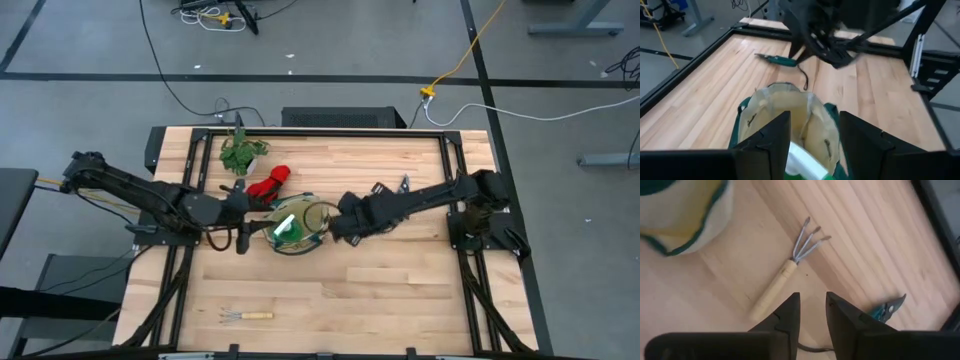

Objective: Pick & Place Garden tools in Gardening bag
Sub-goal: Put the right hand rake into the gardening bag

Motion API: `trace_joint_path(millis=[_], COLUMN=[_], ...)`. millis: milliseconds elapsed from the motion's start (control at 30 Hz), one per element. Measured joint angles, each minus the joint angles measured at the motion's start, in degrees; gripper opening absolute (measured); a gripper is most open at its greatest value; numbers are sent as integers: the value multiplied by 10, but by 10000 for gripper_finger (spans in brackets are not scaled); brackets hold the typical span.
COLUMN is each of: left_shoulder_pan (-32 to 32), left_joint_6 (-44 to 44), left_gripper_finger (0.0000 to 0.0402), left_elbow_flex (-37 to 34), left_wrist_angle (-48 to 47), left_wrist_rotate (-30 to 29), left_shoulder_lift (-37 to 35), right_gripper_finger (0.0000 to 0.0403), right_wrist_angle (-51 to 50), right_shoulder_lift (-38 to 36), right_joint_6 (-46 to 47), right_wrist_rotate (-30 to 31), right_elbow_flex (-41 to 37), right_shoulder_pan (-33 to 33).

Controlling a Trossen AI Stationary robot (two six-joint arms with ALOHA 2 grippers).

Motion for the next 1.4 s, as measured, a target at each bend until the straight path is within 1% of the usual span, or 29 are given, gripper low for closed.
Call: trace_joint_path(millis=[200, 467, 567, 700, 800, 933, 1033, 1167, 1400], left_shoulder_pan=[0, 0, 0, 0, 0, 0, 0, 0, 0], left_joint_6=[-4, -5, -8, -8, -15, -29, -38, -38, -37], left_gripper_finger=[174, 174, 174, 174, 174, 174, 174, 174, 174], left_elbow_flex=[0, 0, 0, 0, 0, 0, 0, 0, 0], left_wrist_angle=[-20, -23, -23, -27, -36, -57, -68, -67, -66], left_wrist_rotate=[-2, -2, -2, -2, -2, -2, -2, -2, -2], left_shoulder_lift=[1, 1, 1, 1, 1, 1, 1, 1, 1], right_gripper_finger=[98, 96, 96, 96, 96, 96, 96, 96, 96], right_wrist_angle=[2, 6, 25, 74, 107, 105, 105, 138, 253], right_shoulder_lift=[0, 0, 0, 0, 0, 0, -3, -11, -62], right_joint_6=[-28, -45, -58, -85, -102, -102, -97, -88, -56], right_wrist_rotate=[-47, -71, -87, -121, -161, -191, -204, -241, -305], right_elbow_flex=[0, 0, 0, 0, 0, -5, -28, -84, -200], right_shoulder_pan=[-50, -118, -148, -186, -210, -229, -238, -238, -221])
